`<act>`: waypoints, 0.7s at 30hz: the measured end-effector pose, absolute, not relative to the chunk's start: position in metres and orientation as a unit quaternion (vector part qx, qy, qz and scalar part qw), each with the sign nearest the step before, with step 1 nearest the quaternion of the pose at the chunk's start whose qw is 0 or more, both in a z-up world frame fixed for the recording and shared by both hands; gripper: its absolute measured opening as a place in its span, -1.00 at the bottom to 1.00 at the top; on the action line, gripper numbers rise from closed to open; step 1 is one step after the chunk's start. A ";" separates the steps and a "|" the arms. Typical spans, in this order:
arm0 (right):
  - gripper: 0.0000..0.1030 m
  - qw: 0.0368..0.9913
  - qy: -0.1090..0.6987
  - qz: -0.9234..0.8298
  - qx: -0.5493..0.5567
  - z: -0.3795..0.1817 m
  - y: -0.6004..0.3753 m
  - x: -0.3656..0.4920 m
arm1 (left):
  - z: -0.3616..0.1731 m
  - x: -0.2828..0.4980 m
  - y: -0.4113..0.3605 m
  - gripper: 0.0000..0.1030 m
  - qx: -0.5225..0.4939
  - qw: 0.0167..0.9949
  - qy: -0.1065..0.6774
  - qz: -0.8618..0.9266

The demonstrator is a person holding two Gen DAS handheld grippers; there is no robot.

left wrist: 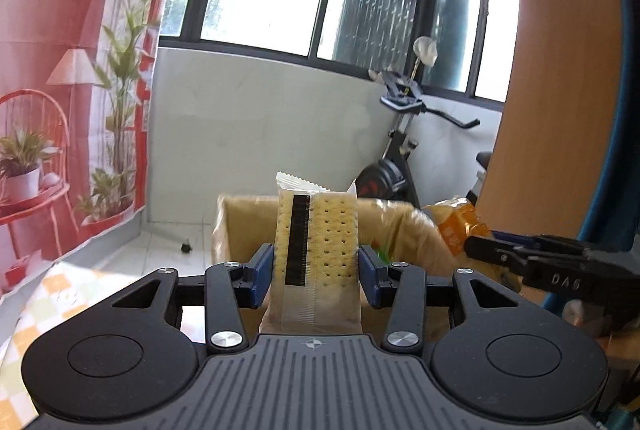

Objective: Organize snacks
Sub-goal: 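Lift both snacks over the box and open both tools to drop them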

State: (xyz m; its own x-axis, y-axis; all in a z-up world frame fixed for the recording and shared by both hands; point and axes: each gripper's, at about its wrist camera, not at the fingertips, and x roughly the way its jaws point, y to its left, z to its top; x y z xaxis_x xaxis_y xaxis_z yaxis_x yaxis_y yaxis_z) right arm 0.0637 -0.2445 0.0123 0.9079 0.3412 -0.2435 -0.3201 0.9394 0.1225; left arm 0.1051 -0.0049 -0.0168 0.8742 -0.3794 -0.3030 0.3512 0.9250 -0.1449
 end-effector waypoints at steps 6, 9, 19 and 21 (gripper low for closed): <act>-0.23 0.980 0.112 0.163 0.029 0.021 -0.239 0.102 | -0.011 0.143 -0.021 -0.07 -0.045 0.968 0.163 -0.186; -0.23 0.981 0.112 0.153 0.037 0.018 -0.240 0.121 | -0.014 0.163 -0.026 -0.07 -0.043 0.968 0.172 -0.177; -0.23 0.975 0.154 0.141 0.070 -0.014 -0.240 0.172 | -0.038 0.201 -0.025 -0.07 -0.033 0.960 0.223 -0.164; -0.23 0.973 0.166 0.143 0.069 -0.021 -0.239 0.178 | -0.043 0.203 -0.026 -0.07 -0.026 0.958 0.233 -0.163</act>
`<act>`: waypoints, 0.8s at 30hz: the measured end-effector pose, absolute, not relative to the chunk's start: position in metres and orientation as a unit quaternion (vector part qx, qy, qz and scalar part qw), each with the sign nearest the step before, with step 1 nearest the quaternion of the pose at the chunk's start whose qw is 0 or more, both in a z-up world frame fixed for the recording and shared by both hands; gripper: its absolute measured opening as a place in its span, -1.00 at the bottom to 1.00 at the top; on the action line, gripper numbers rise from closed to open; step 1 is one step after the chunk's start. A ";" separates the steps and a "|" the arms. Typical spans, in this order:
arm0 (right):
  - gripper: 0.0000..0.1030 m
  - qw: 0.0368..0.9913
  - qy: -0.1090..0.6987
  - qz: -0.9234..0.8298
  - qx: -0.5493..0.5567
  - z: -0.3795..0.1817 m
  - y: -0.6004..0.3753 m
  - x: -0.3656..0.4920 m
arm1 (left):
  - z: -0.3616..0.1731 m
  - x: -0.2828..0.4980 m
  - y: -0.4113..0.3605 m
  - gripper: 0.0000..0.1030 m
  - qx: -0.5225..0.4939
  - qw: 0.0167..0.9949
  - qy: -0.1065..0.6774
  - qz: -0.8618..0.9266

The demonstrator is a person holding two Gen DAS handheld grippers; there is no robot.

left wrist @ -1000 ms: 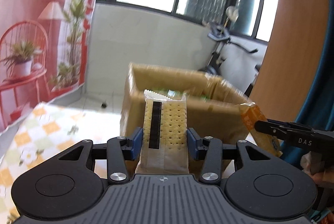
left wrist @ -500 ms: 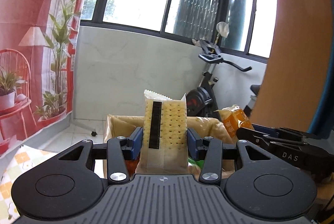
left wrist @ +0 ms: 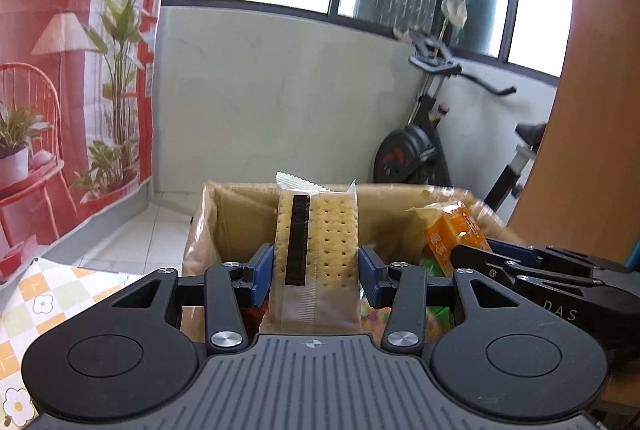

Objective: Organize snacks
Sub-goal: 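Lift both snacks over the box and open both tools to drop them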

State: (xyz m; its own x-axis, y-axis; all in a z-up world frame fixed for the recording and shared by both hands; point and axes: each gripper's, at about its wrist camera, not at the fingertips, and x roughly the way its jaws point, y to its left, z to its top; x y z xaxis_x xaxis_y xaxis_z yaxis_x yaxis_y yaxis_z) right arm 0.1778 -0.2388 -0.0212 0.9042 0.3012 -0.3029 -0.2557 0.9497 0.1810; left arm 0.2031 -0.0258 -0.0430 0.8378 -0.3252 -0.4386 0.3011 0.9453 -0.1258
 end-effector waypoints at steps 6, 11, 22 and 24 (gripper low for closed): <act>-0.20 0.970 0.193 0.137 0.062 -0.033 -0.236 0.188 | -0.044 0.205 -0.024 0.02 -0.004 0.956 0.242 -0.163; 0.01 0.969 0.200 0.135 0.046 -0.028 -0.232 0.181 | -0.037 0.198 -0.020 0.23 -0.013 0.960 0.229 -0.159; 0.02 0.973 0.189 0.134 0.027 -0.012 -0.219 0.145 | -0.026 0.181 -0.008 0.23 -0.017 0.959 0.232 -0.161; 0.02 0.972 0.189 0.131 0.042 -0.011 -0.221 0.140 | -0.024 0.175 -0.002 0.23 -0.019 0.960 0.231 -0.157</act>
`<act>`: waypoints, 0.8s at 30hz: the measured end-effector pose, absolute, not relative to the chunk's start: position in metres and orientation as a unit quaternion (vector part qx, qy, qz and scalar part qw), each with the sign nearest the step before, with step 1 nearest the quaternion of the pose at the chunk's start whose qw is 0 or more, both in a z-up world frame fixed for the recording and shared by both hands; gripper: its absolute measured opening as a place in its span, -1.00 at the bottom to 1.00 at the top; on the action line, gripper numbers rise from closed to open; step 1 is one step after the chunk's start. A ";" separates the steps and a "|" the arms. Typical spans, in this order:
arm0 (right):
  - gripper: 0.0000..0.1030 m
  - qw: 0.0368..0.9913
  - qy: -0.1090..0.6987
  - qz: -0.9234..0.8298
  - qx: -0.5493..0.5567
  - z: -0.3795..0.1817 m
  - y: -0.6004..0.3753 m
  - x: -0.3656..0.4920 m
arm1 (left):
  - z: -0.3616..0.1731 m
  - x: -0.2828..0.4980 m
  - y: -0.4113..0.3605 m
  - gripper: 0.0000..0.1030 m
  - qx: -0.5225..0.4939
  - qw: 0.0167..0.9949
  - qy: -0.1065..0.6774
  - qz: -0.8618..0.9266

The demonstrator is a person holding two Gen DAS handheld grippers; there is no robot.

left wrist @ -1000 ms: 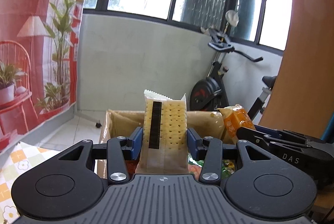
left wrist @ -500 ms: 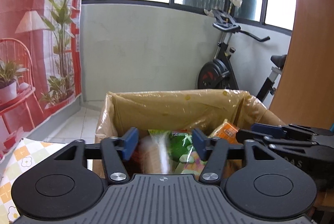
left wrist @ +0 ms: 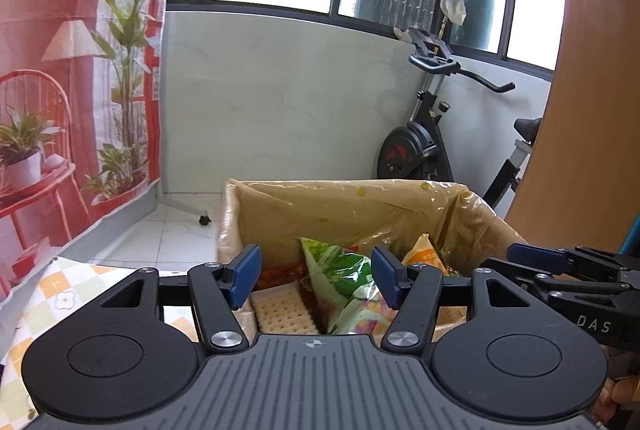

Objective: Organize snacks
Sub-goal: 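Lift both snacks over the box and open both tools to drop them, then withdraw both tools from the box and lower them toward the remaining snacks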

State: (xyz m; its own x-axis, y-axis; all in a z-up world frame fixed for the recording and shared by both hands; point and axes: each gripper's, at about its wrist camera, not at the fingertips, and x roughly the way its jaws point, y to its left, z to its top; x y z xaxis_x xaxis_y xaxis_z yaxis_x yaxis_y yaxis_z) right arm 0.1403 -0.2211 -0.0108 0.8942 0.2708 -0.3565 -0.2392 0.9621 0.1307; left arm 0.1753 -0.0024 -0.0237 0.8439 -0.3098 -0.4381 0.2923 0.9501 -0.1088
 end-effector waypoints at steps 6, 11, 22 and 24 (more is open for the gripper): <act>0.02 0.975 0.181 0.119 0.049 -0.005 -0.226 0.119 | -0.016 0.157 0.007 0.24 -0.010 0.960 0.235 -0.149; 0.02 0.975 0.183 0.110 0.066 -0.004 -0.233 0.106 | -0.013 0.137 0.011 0.25 -0.012 0.963 0.228 -0.143; 0.02 0.971 0.206 0.121 0.007 -0.004 -0.239 0.073 | -0.016 0.096 0.031 0.38 -0.050 0.972 0.205 -0.103; 0.02 0.972 0.203 0.119 0.010 -0.005 -0.242 0.067 | -0.015 0.093 0.032 0.38 -0.045 0.972 0.209 -0.097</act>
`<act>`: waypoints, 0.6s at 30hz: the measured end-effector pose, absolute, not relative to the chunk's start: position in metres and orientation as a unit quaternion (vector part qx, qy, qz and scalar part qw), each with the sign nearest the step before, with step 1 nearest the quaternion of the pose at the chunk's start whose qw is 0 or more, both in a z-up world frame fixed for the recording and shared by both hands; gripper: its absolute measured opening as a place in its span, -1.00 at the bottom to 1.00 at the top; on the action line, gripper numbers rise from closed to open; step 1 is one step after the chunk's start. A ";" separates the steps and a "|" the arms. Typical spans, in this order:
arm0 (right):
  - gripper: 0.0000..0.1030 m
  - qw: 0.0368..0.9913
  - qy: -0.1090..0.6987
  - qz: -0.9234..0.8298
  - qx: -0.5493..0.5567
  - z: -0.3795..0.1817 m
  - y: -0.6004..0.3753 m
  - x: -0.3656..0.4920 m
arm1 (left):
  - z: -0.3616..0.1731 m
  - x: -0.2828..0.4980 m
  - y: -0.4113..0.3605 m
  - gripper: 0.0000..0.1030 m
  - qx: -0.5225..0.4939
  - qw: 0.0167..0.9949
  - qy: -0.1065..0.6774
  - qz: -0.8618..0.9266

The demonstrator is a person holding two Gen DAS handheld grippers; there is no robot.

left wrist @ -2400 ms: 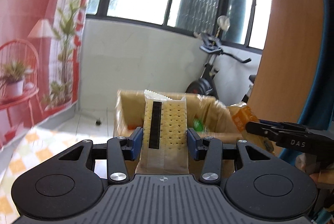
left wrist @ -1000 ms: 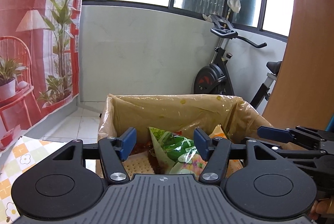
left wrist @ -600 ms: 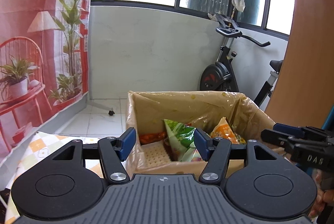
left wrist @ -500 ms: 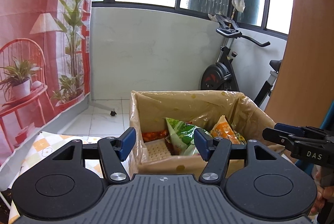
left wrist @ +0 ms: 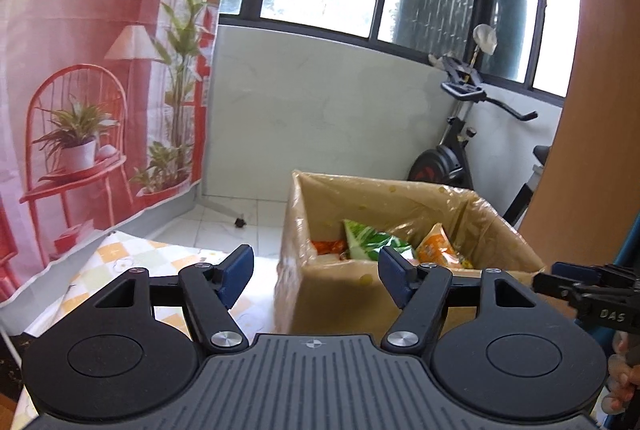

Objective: Organize snacks
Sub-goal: 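Withdraw both tools from the box and lower them toward the remaining snacks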

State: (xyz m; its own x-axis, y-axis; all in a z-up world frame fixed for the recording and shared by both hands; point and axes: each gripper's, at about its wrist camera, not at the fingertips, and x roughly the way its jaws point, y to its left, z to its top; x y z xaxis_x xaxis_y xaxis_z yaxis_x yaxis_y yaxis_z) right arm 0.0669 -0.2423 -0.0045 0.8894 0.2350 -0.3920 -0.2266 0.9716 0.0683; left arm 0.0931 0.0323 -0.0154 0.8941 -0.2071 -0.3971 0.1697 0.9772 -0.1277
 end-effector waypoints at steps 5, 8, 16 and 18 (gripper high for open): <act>0.02 0.972 0.202 0.112 0.045 -0.014 -0.250 0.055 | -0.014 0.084 0.035 0.38 -0.033 0.972 0.213 -0.098; 0.02 0.971 0.208 0.109 0.053 -0.022 -0.250 0.050 | -0.019 0.078 0.038 0.38 -0.026 0.971 0.218 -0.099; 0.02 0.964 0.239 0.101 0.058 -0.051 -0.253 0.034 | -0.045 0.070 0.060 0.38 -0.032 0.961 0.260 -0.089; 0.02 0.961 0.251 0.099 0.062 -0.061 -0.255 0.031 | -0.052 0.066 0.066 0.38 -0.032 0.958 0.270 -0.085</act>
State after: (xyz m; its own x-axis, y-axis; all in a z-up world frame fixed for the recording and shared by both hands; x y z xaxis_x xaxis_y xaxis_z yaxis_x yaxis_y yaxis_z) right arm 0.0314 -0.2548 -0.0608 0.8549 0.2213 -0.4693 -0.1595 0.9728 0.1682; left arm 0.0661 0.0659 -0.0524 0.8395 -0.1807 -0.5124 0.1456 0.9834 -0.1082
